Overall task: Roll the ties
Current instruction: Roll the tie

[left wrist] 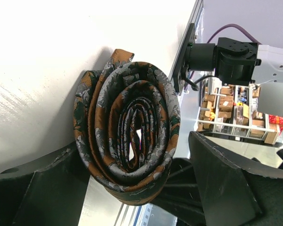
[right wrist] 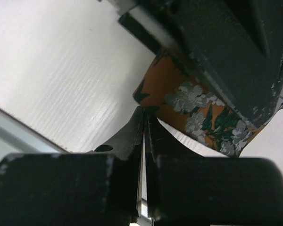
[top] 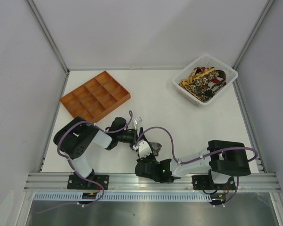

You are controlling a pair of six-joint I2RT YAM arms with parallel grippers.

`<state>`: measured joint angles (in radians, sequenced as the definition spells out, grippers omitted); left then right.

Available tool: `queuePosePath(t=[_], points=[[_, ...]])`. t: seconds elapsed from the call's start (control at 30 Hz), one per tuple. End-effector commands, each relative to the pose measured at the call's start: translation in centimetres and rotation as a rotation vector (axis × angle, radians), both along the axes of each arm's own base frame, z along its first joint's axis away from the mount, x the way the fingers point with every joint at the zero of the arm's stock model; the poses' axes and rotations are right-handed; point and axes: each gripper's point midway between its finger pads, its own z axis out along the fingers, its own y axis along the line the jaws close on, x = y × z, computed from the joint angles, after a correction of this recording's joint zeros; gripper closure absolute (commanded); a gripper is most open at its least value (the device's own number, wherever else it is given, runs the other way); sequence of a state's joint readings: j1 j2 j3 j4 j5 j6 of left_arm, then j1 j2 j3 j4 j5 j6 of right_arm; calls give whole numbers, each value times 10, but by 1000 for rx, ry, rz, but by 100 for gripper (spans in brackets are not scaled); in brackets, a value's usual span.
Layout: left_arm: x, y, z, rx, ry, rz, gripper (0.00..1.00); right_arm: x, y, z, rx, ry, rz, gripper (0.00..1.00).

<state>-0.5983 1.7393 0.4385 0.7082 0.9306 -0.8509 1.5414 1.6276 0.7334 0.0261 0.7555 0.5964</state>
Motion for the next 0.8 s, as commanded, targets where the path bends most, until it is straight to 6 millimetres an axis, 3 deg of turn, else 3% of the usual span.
queuePosePath(t=[0.0, 0.2, 0.6, 0.7, 0.77], points=[[-7, 0, -1, -13, 0, -23, 14, 16, 4, 13, 44, -47, -86, 100], [-9, 0, -3, -17, 9, -26, 14, 28, 4, 14, 67, -46, -97, 100], [-9, 1, -6, -12, 15, -23, 14, 33, 12, 16, 88, -26, -66, 100], [-9, 0, -7, -7, 17, -27, 14, 23, 10, 25, 117, -7, -42, 100], [-9, 1, -7, -1, 14, -31, 14, 12, 7, 45, 150, 3, -25, 100]])
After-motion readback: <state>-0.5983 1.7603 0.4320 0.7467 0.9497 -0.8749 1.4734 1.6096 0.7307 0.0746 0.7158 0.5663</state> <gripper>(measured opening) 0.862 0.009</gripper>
